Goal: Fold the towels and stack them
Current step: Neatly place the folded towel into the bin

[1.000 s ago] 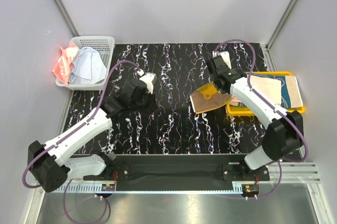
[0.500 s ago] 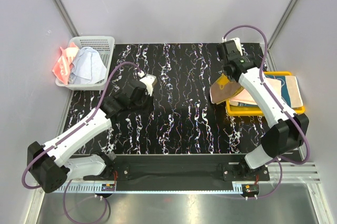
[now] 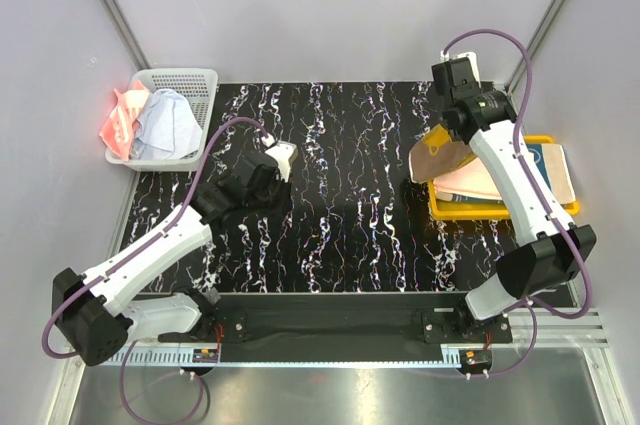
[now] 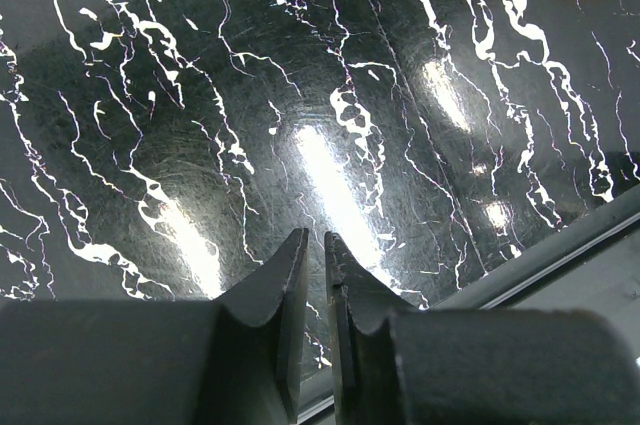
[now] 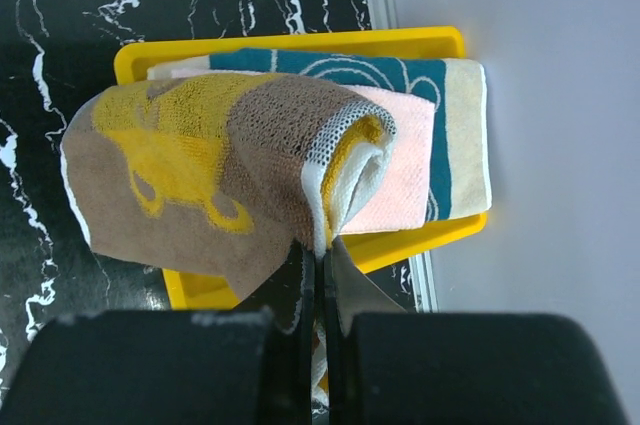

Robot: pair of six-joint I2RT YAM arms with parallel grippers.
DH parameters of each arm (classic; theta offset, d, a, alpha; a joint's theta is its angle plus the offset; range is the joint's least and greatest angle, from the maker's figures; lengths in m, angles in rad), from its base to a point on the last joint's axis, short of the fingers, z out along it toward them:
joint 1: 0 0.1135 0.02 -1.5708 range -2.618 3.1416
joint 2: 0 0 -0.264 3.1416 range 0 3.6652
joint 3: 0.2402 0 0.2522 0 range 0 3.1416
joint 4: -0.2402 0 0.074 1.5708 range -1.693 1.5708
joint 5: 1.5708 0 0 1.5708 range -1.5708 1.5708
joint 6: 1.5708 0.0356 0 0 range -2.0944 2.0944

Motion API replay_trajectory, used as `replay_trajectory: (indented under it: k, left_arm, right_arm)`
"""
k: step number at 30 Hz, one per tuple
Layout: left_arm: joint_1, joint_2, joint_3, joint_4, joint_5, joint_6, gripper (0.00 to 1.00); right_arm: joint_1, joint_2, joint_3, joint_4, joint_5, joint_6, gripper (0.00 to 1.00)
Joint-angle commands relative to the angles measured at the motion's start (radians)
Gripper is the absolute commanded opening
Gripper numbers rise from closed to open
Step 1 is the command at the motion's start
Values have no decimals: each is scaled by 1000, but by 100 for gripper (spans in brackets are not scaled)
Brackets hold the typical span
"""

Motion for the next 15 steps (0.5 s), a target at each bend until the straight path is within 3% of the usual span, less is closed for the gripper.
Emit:
replay_trajectory:
  k: [1, 15]
  left_arm:
    - [8, 1, 2, 36, 18, 18, 16]
    - [11, 25, -3, 44, 51, 17, 16]
  right_arm:
    - [-31, -36, 57, -7, 24, -33, 0]
    - [-261, -73, -36, 112, -158, -74, 0]
